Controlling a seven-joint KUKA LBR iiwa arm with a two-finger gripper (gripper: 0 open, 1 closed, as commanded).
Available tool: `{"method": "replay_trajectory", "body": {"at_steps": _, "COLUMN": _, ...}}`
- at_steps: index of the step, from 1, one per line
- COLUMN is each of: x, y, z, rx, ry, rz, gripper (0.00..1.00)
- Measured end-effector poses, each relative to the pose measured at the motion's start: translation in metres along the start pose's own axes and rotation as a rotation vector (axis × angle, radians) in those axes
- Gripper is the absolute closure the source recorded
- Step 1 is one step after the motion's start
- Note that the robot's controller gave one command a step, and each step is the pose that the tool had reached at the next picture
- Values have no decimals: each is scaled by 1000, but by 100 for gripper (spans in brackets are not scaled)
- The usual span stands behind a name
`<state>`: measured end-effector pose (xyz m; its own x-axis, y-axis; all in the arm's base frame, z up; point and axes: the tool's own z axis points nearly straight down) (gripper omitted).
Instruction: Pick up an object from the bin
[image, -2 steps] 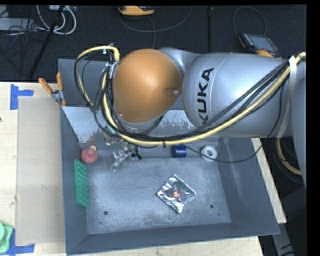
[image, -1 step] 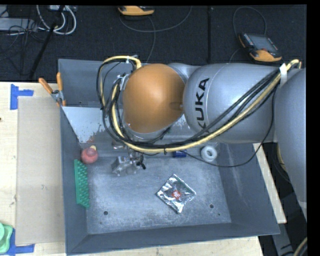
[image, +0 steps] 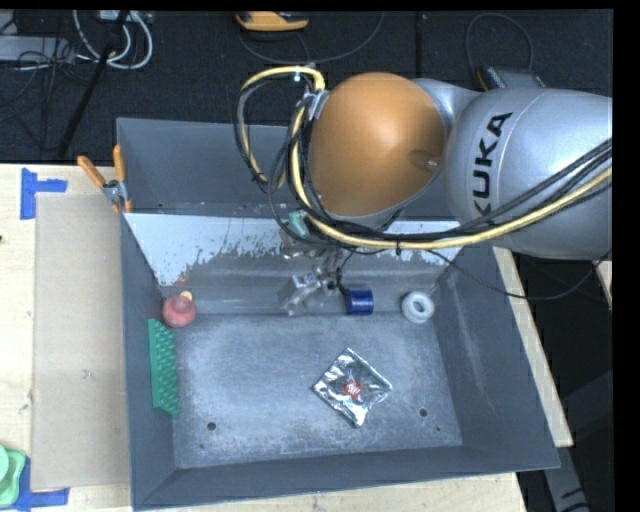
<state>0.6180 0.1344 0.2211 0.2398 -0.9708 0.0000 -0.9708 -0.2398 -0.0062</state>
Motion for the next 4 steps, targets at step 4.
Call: {"method": "replay_trajectory", "body": {"at_steps": 4, "x": 23, "y": 129, "z": 152, "rx": -14, "ry": -4, "rz": -265, "gripper": 0}}
